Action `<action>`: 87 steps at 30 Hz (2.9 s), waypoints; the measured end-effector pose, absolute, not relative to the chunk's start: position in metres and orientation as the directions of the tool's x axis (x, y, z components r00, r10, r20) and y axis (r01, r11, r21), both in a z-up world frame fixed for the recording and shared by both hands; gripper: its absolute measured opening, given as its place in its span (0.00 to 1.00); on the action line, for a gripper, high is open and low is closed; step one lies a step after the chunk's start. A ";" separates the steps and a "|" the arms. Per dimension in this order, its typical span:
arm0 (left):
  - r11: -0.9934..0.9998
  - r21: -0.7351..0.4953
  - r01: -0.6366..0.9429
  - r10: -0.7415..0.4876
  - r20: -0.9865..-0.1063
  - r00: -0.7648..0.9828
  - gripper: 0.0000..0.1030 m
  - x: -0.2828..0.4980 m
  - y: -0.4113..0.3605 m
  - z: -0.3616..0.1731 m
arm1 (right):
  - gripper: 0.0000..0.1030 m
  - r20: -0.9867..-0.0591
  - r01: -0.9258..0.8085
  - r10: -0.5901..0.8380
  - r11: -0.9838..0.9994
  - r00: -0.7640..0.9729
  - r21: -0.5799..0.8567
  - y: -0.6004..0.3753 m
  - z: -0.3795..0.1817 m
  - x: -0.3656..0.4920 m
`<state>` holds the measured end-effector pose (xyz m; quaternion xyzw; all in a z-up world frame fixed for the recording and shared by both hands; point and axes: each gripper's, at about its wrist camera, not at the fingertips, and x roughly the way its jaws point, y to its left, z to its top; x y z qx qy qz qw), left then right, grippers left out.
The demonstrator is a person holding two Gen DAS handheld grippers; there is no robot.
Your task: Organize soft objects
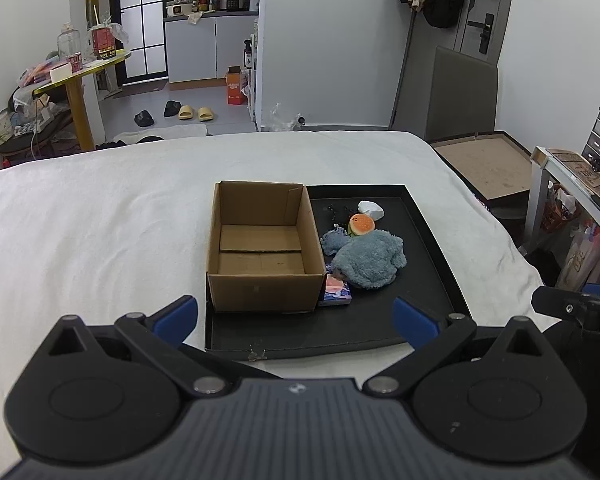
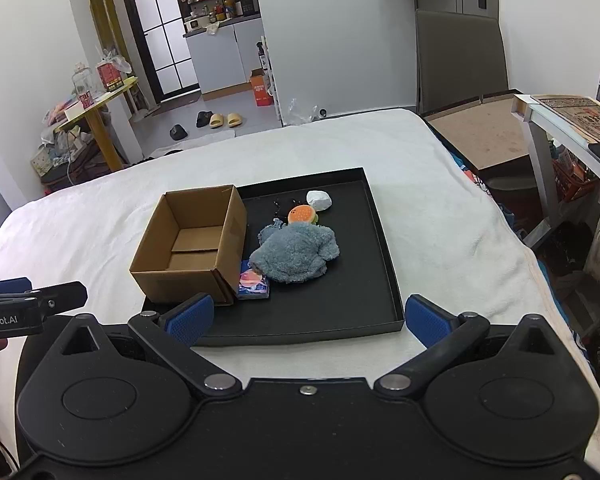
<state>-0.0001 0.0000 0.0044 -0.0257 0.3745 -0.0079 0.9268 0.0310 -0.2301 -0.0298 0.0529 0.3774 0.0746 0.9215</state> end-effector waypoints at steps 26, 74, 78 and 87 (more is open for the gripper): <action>0.999 -0.042 0.006 -0.034 -0.701 0.713 1.00 -0.001 -0.001 0.004 | 1.00 -0.693 -0.088 0.171 0.984 0.701 0.154 -0.235 -0.032 0.029; 0.999 -0.049 -0.006 -0.030 -0.700 0.713 1.00 0.012 0.004 0.000 | 1.00 -0.706 -0.095 0.179 0.983 0.685 0.157 -0.231 -0.043 0.039; 0.999 -0.049 -0.008 -0.028 -0.699 0.714 1.00 0.017 0.007 -0.004 | 1.00 -0.706 -0.100 0.184 0.982 0.684 0.159 -0.229 -0.047 0.044; 0.998 -0.056 -0.034 -0.016 -0.711 0.703 1.00 0.039 0.021 -0.024 | 1.00 -0.716 -0.107 0.193 0.981 0.671 0.164 -0.223 -0.061 0.065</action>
